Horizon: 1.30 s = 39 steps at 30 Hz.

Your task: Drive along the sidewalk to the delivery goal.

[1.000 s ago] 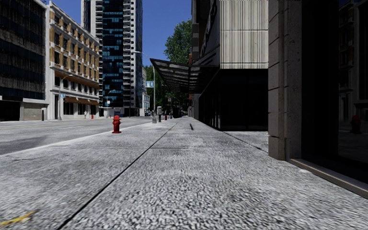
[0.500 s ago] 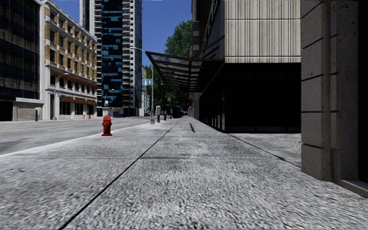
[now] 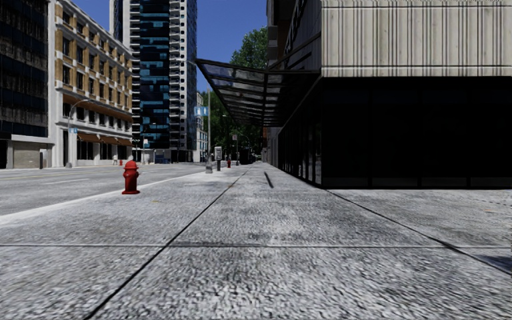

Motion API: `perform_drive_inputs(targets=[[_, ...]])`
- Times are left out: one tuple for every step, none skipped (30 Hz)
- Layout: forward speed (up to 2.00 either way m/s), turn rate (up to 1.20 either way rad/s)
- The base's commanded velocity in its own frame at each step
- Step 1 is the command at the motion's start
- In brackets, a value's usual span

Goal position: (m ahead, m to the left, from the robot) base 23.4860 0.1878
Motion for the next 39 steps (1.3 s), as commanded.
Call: perform_drive_inputs(targets=[[2.00, 0.00], [2.00, 0.00], [2.00, 0.00], [2.00, 0.00], [2.00, 0.00], [2.00, 0.00], [2.00, 0.00], [2.00, 0.00], [2.00, 0.00], [2.00, 0.00], [2.00, 0.00], [2.00, 0.00], [2.00, 0.00], [2.00, 0.00], [2.00, 0.00], [2.00, 0.00], [2.00, 0.00], [2.00, 0.00], [2.00, 0.00], [2.00, 0.00], [2.00, 0.00], [2.00, 0.00], [2.00, 0.00], [2.00, 0.00], [2.00, 0.00], [2.00, 0.00], [2.00, 0.00], [2.00, 0.00], [2.00, 0.00], [2.00, 0.00], [2.00, 0.00], [2.00, 0.00], [2.00, 0.00], [2.00, 0.00], [2.00, 0.00], [2.00, 0.00], [2.00, 0.00], [2.00, 0.00], [2.00, 0.00]])
